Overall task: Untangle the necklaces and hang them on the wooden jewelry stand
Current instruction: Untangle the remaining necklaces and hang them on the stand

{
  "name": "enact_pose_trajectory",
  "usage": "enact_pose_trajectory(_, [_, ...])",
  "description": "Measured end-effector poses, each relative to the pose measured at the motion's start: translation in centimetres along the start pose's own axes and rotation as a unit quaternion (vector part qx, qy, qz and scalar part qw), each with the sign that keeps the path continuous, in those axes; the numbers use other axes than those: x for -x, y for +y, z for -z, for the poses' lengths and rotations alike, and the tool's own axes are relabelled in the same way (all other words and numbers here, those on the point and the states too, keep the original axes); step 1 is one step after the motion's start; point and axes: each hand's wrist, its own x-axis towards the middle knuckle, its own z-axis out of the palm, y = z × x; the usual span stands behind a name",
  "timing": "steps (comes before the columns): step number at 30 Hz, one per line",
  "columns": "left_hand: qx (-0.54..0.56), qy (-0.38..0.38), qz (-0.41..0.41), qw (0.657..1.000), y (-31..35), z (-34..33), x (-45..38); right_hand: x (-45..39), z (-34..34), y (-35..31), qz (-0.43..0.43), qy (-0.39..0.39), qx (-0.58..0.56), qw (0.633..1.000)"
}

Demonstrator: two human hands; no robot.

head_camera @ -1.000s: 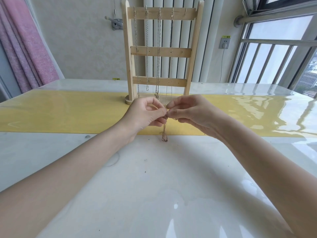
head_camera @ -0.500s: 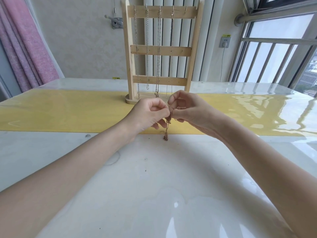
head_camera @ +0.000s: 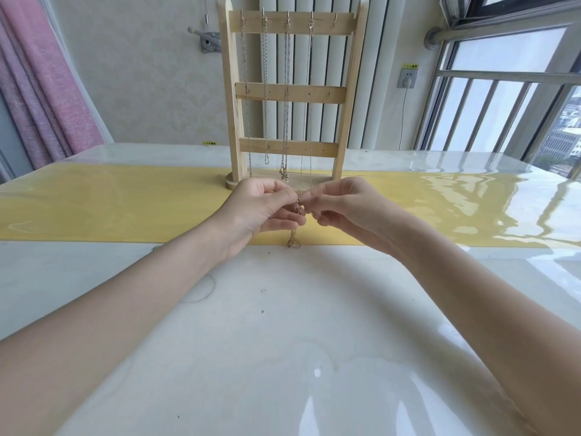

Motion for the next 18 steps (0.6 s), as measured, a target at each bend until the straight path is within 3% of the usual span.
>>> enact_pose_trajectory(7, [-0.063, -0.013, -0.037, 0.997, -0.21, 0.02, 0.1, -0.05, -0.3, 0.31, -0.021, 0.026, -0.027, 0.999])
enact_pose_trajectory(18, [-0.217, -0.037, -0.055, 0.974, -0.6, -0.75, 0.11, 0.28, -0.58, -0.07, -0.057, -0.004, 0.033, 0.998])
